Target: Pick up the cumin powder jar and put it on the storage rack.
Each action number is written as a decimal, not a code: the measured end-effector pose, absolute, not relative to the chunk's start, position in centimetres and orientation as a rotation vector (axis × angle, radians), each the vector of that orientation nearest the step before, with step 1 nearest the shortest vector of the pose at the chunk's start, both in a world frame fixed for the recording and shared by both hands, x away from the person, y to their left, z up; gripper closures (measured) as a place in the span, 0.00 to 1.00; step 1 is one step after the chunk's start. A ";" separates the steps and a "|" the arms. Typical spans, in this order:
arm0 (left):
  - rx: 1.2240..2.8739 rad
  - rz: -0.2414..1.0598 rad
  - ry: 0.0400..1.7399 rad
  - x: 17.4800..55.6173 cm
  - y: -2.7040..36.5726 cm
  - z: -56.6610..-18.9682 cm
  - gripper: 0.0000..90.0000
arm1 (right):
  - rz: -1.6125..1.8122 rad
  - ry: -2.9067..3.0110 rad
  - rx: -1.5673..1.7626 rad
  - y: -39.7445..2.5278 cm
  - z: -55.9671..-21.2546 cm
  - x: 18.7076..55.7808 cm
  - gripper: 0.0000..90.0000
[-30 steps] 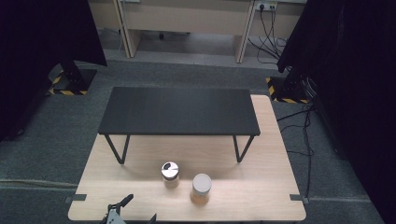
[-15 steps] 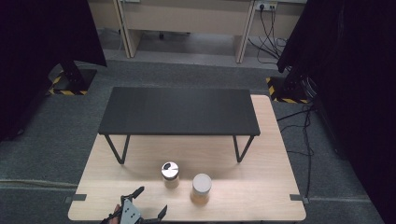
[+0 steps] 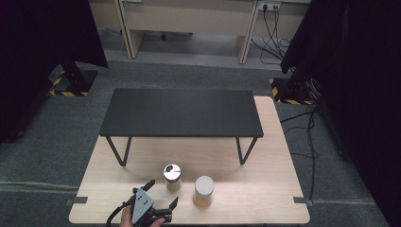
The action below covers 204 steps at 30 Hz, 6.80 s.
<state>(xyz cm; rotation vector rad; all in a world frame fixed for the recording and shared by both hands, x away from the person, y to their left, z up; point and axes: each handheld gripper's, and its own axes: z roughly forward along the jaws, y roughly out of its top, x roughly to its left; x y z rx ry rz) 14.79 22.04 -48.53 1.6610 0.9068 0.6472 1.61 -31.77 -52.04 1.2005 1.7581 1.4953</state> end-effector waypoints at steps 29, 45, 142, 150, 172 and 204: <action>1.729 0.733 0.989 17.9 18.1 -48.2 0.06 | 1.506 1.755 1.224 -32.0 -52.2 1.7 0.05; 1.720 0.795 0.962 17.9 17.4 -49.1 0.23 | 1.531 1.757 1.242 -32.1 -52.3 1.8 0.06; 1.506 0.799 0.969 15.6 21.9 -44.5 0.34 | 1.580 1.760 1.241 -32.4 -52.5 1.9 0.07; 1.500 0.835 0.950 15.0 22.8 -43.0 0.34 | 1.581 1.756 1.244 -32.4 -52.5 1.9 0.07; 1.494 0.885 0.950 15.4 25.2 -38.9 0.34 | 1.608 1.762 1.236 -32.7 -52.6 2.3 0.12; 1.487 0.911 0.974 18.4 26.1 -36.1 0.34 | 1.526 1.751 1.190 -31.9 -51.5 2.0 0.07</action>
